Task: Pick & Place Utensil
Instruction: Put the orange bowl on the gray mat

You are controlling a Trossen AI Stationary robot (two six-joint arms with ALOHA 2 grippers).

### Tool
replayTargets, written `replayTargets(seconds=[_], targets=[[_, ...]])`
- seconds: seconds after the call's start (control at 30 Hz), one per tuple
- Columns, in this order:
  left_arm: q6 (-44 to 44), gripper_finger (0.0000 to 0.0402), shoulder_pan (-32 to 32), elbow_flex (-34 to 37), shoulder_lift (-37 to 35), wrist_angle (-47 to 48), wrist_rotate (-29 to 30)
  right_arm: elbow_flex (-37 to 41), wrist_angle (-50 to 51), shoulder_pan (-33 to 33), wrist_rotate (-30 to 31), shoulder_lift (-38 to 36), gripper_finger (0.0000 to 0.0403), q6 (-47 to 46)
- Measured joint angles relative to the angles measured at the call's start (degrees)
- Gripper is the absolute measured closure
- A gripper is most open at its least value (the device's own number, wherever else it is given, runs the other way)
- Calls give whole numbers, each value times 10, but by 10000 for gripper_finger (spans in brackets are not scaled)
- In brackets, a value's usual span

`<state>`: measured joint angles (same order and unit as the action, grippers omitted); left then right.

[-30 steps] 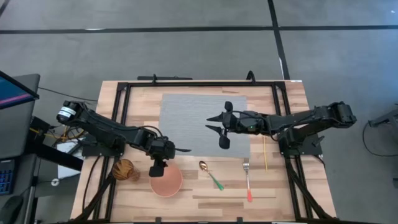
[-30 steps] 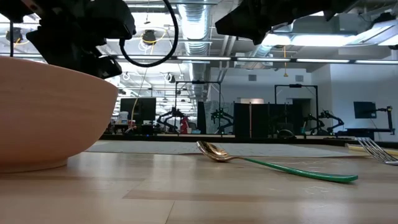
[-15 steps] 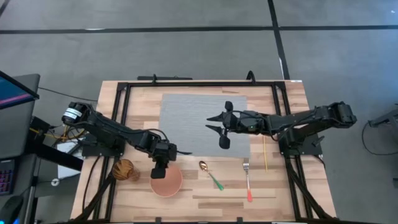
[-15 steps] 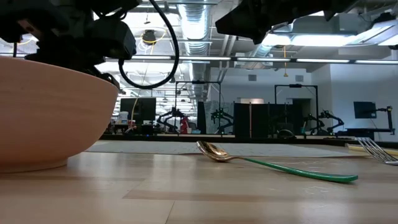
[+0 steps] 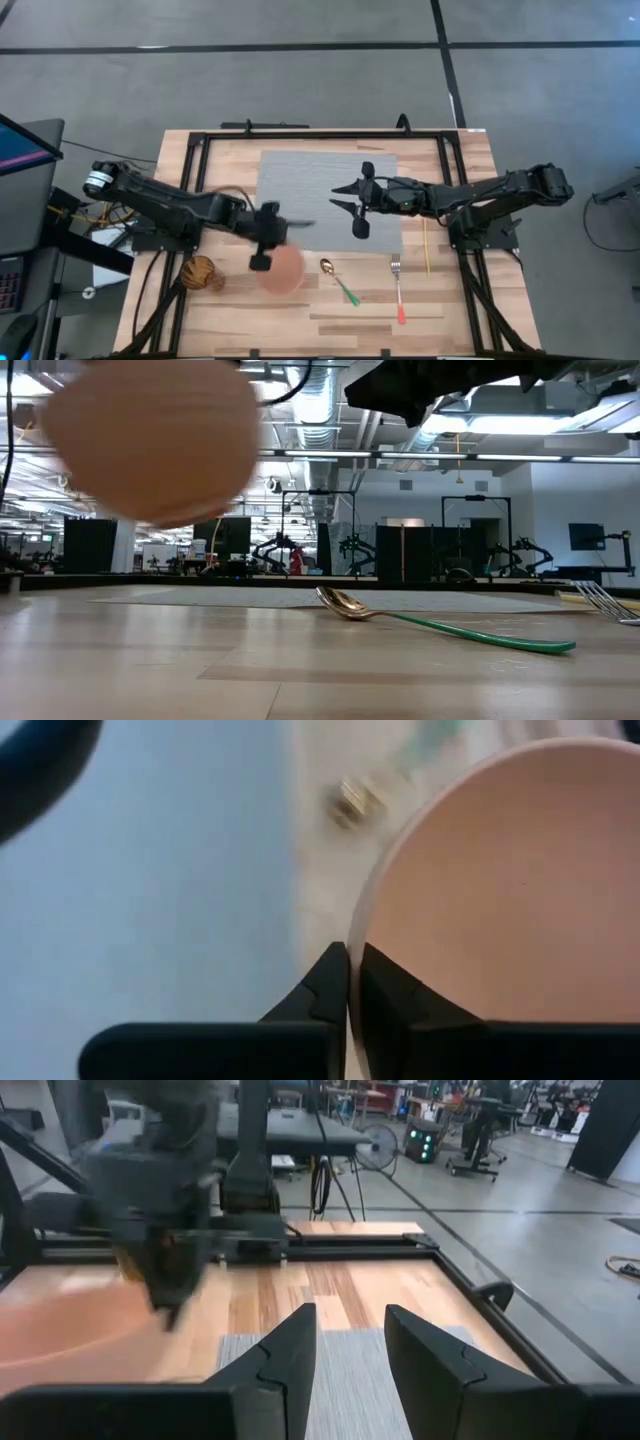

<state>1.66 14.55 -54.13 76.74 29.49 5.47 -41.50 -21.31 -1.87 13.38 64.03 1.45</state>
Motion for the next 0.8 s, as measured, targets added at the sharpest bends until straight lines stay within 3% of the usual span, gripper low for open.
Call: replayTargets(seconds=[0.1,0.23,0.47,0.63,0.8], targets=[[-45,382,-48,-3,-1,-65,24,0,-10,0,0,0,288,0],[-90,386,-130,-4,14,-131,-55,0,-12,0,0,-1,288,0],[-113,380,-251,-3,70,-179,-72,0,30,0,10,-45,288,36],[-119,387,-294,-3,141,-246,-115,0,108,1,116,-77,288,50],[-119,384,-317,-3,192,-308,-113,0,182,2,202,-79,288,51]])
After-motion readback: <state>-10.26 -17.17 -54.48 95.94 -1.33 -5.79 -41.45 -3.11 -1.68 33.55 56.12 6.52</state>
